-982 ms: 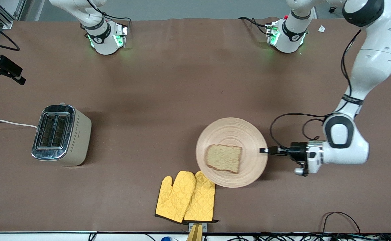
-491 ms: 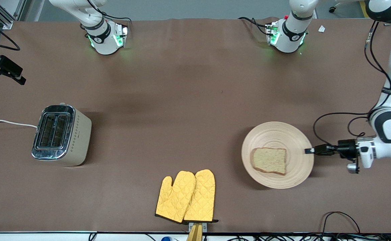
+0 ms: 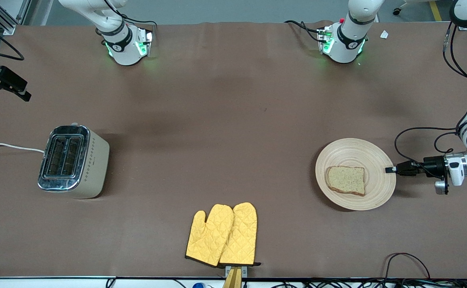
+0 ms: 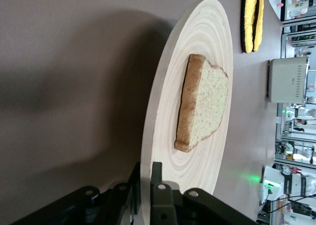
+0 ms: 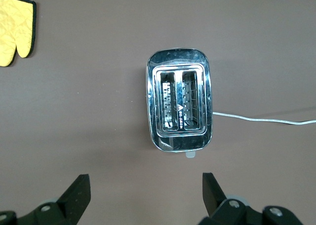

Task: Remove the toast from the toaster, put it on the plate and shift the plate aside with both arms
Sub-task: 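Slide the plate with the left gripper away from the toaster, then open the left gripper and draw it back from the plate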

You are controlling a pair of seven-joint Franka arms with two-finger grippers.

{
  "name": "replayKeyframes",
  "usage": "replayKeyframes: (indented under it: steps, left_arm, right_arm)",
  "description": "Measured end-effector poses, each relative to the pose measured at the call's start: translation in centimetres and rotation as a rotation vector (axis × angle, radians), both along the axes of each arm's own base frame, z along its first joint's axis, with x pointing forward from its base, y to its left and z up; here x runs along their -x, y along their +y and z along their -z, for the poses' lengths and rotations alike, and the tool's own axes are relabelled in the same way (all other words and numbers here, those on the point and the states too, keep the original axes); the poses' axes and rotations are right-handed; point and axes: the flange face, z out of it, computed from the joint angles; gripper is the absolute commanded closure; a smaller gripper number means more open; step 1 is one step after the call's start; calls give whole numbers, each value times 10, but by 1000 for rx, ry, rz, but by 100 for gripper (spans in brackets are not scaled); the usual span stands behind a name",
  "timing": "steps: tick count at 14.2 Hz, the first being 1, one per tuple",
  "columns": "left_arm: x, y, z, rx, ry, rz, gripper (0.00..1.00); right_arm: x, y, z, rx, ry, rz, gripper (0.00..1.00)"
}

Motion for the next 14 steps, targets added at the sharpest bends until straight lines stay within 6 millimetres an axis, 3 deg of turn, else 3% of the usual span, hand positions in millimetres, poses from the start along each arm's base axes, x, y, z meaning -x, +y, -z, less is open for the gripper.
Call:
replayKeyframes:
  steps: [1,2,3,9,12,14]
  left_arm:
    - [1,1,2,3,2,-1,67]
    - [1,1,3,2,6,1,50]
    - [2,0,3,2,9,4,2]
    - [-8,0,-11,-42,-9,23,0]
    - [-27,-3,-51,-118,-14,18,0]
    - [-39,-16,-85,-173,-3,9,0]
  right_arm:
    - [0,0,0,0,0,0,0]
    - [0,0,0,0,0,0,0]
    - [0,0,0,0,0,0,0]
    - [0,0,0,0,0,0,0]
    - [0,0,0,0,0,0,0]
    - [0,0,0,0,0,-1,0]
